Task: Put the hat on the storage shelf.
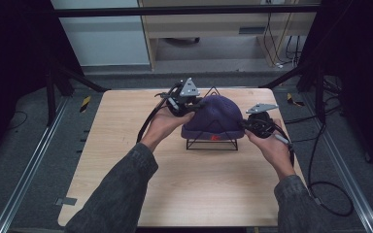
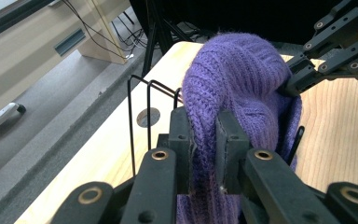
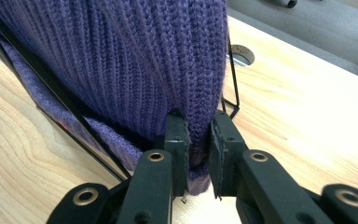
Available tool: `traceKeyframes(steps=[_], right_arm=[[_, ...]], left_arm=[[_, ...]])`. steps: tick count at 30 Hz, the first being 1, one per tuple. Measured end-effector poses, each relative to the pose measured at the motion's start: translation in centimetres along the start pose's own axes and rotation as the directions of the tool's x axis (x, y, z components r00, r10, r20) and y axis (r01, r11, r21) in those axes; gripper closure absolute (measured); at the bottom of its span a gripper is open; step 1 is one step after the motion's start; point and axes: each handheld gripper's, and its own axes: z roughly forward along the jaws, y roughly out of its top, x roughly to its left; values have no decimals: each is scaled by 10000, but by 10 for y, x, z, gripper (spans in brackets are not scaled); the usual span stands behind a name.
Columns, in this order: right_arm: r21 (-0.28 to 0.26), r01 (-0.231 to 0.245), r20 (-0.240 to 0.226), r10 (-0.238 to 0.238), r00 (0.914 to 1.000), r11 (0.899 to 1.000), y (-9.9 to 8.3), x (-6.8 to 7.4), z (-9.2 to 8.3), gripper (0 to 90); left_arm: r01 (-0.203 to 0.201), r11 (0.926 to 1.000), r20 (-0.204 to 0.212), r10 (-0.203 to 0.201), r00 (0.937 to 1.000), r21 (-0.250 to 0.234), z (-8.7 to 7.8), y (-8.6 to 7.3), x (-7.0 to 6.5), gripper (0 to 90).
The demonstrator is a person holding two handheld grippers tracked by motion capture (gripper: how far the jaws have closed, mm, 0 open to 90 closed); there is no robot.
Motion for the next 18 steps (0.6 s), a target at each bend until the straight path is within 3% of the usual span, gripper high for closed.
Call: traceKeyframes(steps=[18], right_arm=[[284, 24, -59, -22, 10000, 9996, -11, 6, 11, 783]], left_arm=[[328, 9994, 256, -331, 9991, 112, 4, -24, -10, 790]])
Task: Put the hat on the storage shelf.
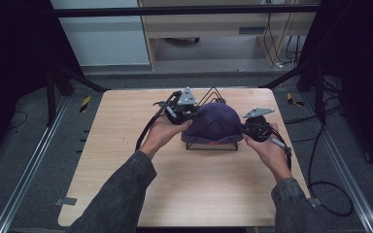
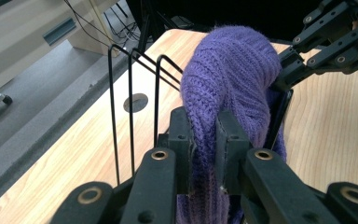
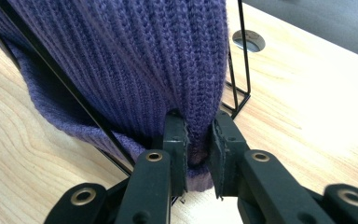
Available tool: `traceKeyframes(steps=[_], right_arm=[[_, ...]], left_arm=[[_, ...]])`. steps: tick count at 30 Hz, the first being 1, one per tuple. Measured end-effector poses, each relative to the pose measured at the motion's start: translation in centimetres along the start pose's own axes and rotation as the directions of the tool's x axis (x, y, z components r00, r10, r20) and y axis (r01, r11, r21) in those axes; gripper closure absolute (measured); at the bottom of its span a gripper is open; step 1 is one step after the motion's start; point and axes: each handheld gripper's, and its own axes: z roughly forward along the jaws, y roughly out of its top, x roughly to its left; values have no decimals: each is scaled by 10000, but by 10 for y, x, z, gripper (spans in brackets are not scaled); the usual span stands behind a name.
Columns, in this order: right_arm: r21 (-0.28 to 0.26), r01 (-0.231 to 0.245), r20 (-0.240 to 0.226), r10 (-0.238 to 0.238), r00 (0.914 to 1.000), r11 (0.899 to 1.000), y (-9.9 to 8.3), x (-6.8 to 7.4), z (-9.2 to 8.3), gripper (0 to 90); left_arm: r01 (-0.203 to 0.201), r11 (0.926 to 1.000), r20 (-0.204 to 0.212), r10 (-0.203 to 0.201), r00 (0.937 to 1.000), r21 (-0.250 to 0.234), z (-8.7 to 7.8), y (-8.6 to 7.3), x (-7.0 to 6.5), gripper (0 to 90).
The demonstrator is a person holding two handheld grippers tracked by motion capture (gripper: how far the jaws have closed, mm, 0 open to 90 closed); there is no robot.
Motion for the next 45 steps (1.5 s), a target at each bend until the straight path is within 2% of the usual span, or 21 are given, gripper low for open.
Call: traceKeyframes(steps=[18, 19, 22, 32, 41, 45], right_arm=[[320, -159, -100, 163, 9998, 9994, -12, 2, 8, 753], [339, -163, -119, 167, 9998, 9993, -13, 1, 9, 731], [420, -278, -86, 282, 9996, 9987, -14, 1, 8, 683], [348, -500, 5, 500, 9987, 9981, -19, -2, 2, 626], [196, -505, 117, 503, 9987, 9985, -23, -5, -10, 610], [124, -519, 141, 518, 9986, 9986, -26, -4, -16, 603]], left_arm=[[238, 9996, 170, -240, 9996, 128, 7, -15, -5, 764], [380, 9993, 242, -381, 9990, 56, 7, -17, -5, 756], [421, 9991, 197, -422, 9989, 67, 6, -18, -6, 726], [691, 9974, -54, -692, 9976, -223, -4, -22, -5, 581], [574, 9980, -297, -583, 9979, -280, -19, -23, -8, 469], [506, 9986, -325, -511, 9982, -166, -25, -23, -9, 411]])
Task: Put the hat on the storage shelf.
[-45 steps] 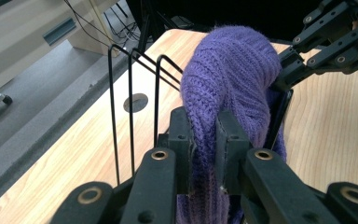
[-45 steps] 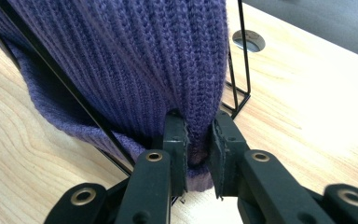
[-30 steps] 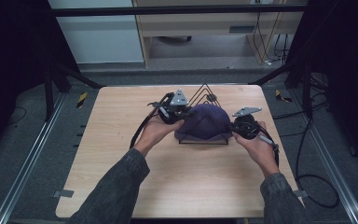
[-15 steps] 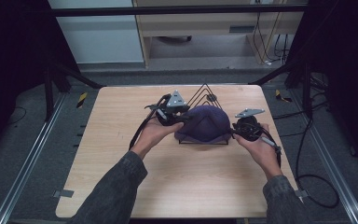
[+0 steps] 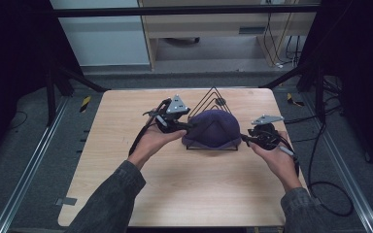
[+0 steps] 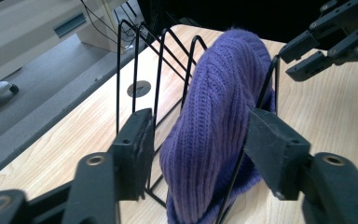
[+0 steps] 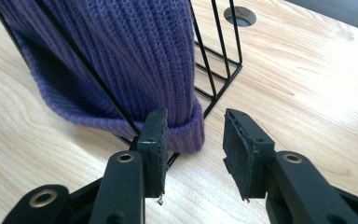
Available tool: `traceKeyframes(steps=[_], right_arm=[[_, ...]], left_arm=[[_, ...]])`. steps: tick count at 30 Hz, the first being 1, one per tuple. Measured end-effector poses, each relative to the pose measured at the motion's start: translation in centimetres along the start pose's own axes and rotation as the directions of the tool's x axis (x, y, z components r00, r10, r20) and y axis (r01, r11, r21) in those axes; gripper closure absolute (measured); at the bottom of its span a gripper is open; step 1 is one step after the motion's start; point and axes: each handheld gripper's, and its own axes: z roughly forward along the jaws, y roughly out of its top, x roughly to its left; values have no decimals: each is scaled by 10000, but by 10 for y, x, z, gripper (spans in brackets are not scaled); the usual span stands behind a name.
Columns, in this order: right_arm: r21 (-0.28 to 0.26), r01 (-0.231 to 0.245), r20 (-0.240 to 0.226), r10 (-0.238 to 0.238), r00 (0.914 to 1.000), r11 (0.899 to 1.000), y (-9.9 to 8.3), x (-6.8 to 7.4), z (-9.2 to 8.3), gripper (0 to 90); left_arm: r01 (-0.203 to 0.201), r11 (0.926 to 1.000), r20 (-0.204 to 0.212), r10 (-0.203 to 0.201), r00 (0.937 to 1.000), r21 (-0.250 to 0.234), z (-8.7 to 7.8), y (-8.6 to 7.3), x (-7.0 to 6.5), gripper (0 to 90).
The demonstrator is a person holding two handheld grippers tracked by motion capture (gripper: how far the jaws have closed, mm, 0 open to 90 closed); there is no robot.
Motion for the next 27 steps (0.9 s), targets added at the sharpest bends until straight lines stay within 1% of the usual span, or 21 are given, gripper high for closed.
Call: traceKeyframes(steps=[2, 5, 10, 11, 13, 16, 18, 20, 22, 27], right_arm=[[-26, 11, 11, -11, 10000, 10000, -2, 0, -3, 597], [-124, -3, 0, 3, 10000, 9999, -4, 0, -8, 579], [-262, -12, 48, 14, 10000, 9997, -5, 2, -14, 513], [-262, -12, 48, 14, 10000, 9997, -5, 2, -14, 513], [-310, -88, 35, 89, 10000, 9995, -6, 3, -18, 469], [-345, -23, 48, 25, 10000, 9994, -7, 4, -20, 447], [-452, -53, 50, 55, 10000, 9990, -8, 7, -25, 402], [-481, -14, 60, 17, 10000, 9988, -8, 8, -26, 393], [-520, 23, 26, -22, 10000, 9986, -10, 11, -29, 359], [-534, 78, 49, -76, 10000, 9985, -11, 15, -32, 324]], left_arm=[[-8, 10000, -38, 8, 10000, 50, -3, 0, -1, 381], [95, 9998, 1, -95, 10000, 155, -7, 0, -1, 339], [199, 9996, -7, -199, 9998, 215, -13, -1, -4, 261], [199, 9996, -7, -199, 9998, 215, -13, -1, -4, 242], [204, 9994, 53, -206, 9998, 281, -15, -2, -7, 215], [172, 9992, 96, -176, 9998, 352, -17, -4, -10, 182], [215, 9990, 78, -218, 9997, 402, -19, -5, -12, 163], [212, 9990, 111, -217, 9997, 398, -20, -6, -14, 145], [198, 9986, 134, -205, 9997, 485, -22, -7, -17, 132], [163, 9983, 127, -170, 9998, 562, -25, -10, -20, 114]])
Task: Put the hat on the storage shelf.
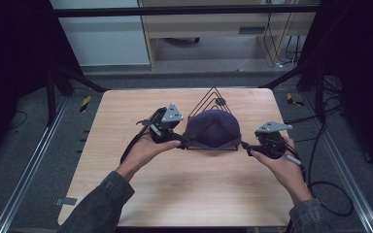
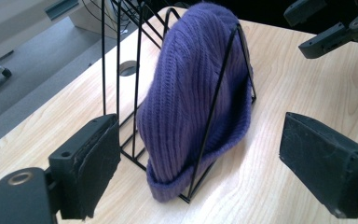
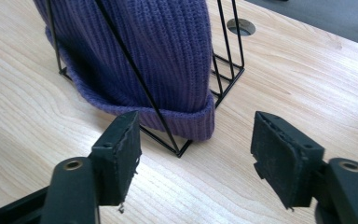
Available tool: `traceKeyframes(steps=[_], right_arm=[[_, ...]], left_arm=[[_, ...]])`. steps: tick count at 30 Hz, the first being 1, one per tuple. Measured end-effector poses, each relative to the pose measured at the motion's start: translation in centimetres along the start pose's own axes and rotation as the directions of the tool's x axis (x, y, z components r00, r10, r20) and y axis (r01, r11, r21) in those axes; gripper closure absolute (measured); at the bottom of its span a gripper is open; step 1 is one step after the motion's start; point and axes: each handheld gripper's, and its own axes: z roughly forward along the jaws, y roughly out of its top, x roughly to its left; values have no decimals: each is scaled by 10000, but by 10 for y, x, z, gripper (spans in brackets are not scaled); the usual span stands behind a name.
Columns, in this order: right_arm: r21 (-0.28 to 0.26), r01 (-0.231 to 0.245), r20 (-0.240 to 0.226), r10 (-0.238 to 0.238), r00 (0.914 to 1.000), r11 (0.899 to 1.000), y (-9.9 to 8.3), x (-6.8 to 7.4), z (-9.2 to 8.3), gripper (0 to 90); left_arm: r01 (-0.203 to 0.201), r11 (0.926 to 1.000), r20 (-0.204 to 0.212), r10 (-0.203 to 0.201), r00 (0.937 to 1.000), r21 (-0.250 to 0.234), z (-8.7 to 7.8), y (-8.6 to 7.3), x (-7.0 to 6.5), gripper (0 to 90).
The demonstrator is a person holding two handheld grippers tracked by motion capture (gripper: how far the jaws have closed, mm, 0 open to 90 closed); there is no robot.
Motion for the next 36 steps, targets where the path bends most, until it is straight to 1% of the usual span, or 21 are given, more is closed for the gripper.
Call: traceKeyframes(steps=[2, 4, 6, 10, 14, 18, 21, 22, 23, 24, 25, 26, 28, 29, 30, 31, 32, 33, 34, 35, 36], right_arm=[[-93, 100, -14, -100, 9999, 9999, 0, 4, -2, 287], [-96, 120, -18, -120, 9999, 9999, 0, 5, -2, 273], [-126, 72, -33, -73, 10000, 9999, 1, 8, -3, 230], [-303, 60, 1, -60, 10000, 9995, 1, 16, -7, 168], [-375, 53, -72, -55, 10000, 9993, -4, 25, -8, 130], [-324, 41, -227, -49, 9997, 9995, -12, 37, -7, 105], [-278, 147, -518, -161, 9985, 9995, -21, 48, -5, 92], [-278, 147, -518, -161, 9985, 9995, -21, 48, -5, 92], [-209, 200, -772, -216, 9968, 9996, -28, 57, -1, 85], [-209, 200, -772, -216, 9968, 9996, -28, 57, -1, 85], [-191, 193, -892, -209, 9958, 9996, -30, 61, 0, 83], [-117, 306, -1109, -317, 9933, 9995, -34, 70, 3, 77], [-170, 412, -1246, -430, 9913, 9990, -36, 76, 5, 77], [-152, 448, -1360, -464, 9896, 9989, -37, 81, 7, 77], [-125, 494, -1424, -507, 9885, 9987, -38, 85, 8, 77], [-125, 494, -1424, -507, 9885, 9987, -38, 85, 8, 77], [-24, 617, -1603, -613, 9852, 9981, -40, 93, 12, 77], [54, 699, -1696, -680, 9832, 9975, -41, 96, 15, 80], [54, 699, -1696, -680, 9832, 9975, -41, 96, 15, 80], [142, 757, -1774, -720, 9815, 9970, -42, 100, 17, 90], [399, 953, -1915, -860, 9777, 9947, -45, 108, 22, 111]], left_arm=[[31, 10000, 15, -31, 10000, -27, -2, -3, -2, 110], [43, 10000, 17, -43, 10000, -5, -2, -4, -3, 109], [4, 10000, -18, -4, 10000, 33, -4, -5, -4, 105], [176, 9998, -34, -175, 9998, 79, -8, -11, -7, 97], [303, 9994, -80, -302, 9995, 152, -16, -23, -11, 87], [395, 9984, -250, -385, 9989, 394, -23, -39, -14, 77], [563, 9970, -305, -547, 9980, 532, -30, -54, -16, 75], [563, 9970, -305, -547, 9980, 532, -30, -54, -16, 75], [665, 9961, -366, -644, 9973, 580, -34, -64, -16, 75], [665, 9961, -366, -644, 9973, 580, -34, -64, -16, 75], [693, 9956, -393, -669, 9970, 629, -37, -69, -17, 75], [784, 9941, -378, -757, 9964, 751, -40, -80, -18, 74], [862, 9929, -408, -831, 9957, 824, -43, -91, -19, 69], [862, 9929, -408, -831, 9957, 824, -43, -91, -19, 69], [958, 9914, -390, -927, 9949, 888, -46, -100, -21, 66], [958, 9914, -390, -927, 9949, 888, -46, -100, -21, 63], [1033, 9897, -422, -995, 9941, 996, -49, -112, -23, 60], [1080, 9890, -429, -1041, 9936, 1014, -50, -118, -24, 59], [1080, 9890, -429, -1041, 9936, 1014, -50, -118, -24, 57], [1165, 9876, -380, -1130, 9929, 1052, -51, -125, -25, 57], [1283, 9855, -419, -1244, 9914, 1114, -53, -133, -25, 55]])
